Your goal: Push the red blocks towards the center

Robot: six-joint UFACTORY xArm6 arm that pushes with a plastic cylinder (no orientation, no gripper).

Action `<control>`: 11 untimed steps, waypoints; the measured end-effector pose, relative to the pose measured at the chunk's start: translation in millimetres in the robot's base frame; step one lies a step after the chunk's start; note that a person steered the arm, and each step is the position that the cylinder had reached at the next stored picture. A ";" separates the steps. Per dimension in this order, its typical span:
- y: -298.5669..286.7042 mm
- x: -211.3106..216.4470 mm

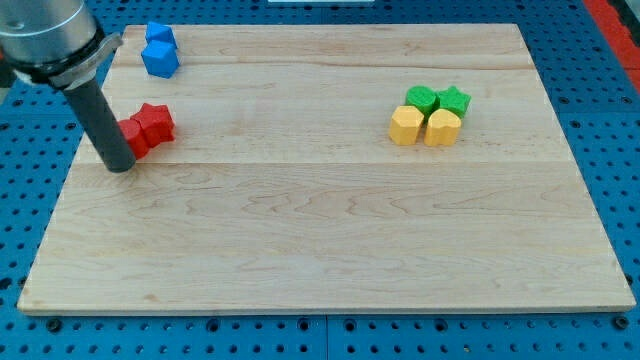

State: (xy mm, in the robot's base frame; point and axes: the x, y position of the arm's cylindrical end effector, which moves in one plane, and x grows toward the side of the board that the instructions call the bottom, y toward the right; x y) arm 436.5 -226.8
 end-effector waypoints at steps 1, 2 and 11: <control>7.4 -26.4; 12.7 -47.6; 56.4 -55.2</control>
State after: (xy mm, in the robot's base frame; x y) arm 381.4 -170.4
